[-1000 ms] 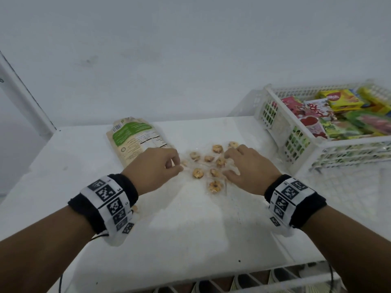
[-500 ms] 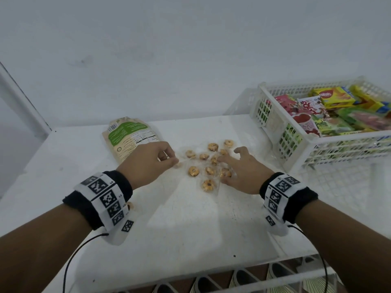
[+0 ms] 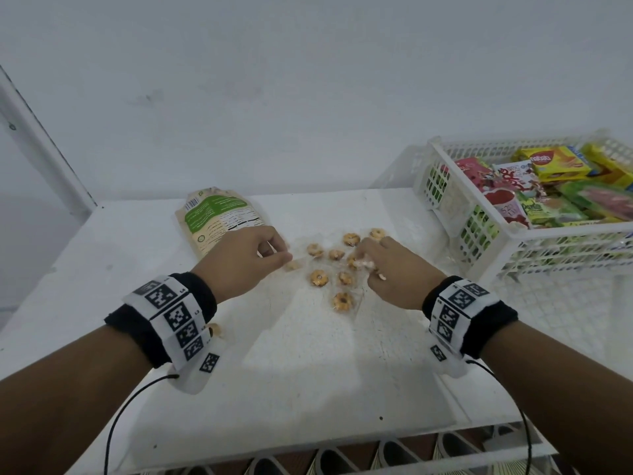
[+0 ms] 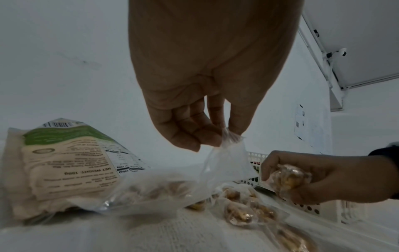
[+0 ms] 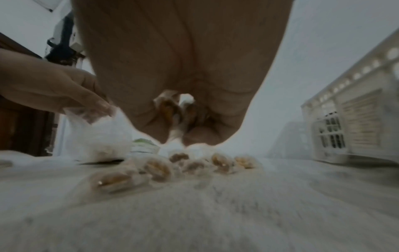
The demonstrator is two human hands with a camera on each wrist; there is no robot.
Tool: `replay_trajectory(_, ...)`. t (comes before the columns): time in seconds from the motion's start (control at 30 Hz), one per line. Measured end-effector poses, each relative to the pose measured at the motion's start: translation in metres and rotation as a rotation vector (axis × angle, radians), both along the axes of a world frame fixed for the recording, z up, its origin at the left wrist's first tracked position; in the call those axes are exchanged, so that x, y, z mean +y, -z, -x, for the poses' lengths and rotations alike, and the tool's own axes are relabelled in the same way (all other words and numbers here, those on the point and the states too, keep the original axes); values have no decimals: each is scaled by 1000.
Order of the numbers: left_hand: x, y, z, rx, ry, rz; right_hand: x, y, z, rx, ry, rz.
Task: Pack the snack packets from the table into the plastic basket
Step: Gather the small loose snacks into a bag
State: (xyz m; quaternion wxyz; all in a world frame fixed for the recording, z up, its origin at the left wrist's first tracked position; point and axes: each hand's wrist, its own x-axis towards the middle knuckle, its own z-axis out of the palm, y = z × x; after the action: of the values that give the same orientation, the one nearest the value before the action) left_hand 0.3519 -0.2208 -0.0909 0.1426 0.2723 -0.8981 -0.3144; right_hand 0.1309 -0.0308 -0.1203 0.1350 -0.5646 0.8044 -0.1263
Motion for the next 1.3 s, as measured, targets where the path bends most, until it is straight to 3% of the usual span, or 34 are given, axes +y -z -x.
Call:
replay_trajectory(0.07,0,1,1,3,-1,2,-3,-6,-8,-66,-110,-68)
replay_trajectory(0.17,-1,1,2,10,-5,-1,-8,-2,-21,-5,-259,-184)
replay_trajectory(0.33,-2,3,3,17,-6,-10,-15,1,-30,89,-251,-302)
replay_trajectory(0.53,-4,4,2,30,-8,-20,-23,6,-29,132,-316,-264)
replay_trajectory(0.63,-4,3,-1,30,-5,-20,-26,3,-31,66,-294,-150)
replay_trajectory(1.0,-8,5,-10,57,3,-67,-43,-27,-63,-152,-253,569)
replay_trajectory(1.17,-6,2,-16,79,9,-66,-52,-34,-83,-191,-266,667)
replay_trajectory(1.3,-7,2,-21,120,-9,-52,-60,-25,-89,-181,-246,624)
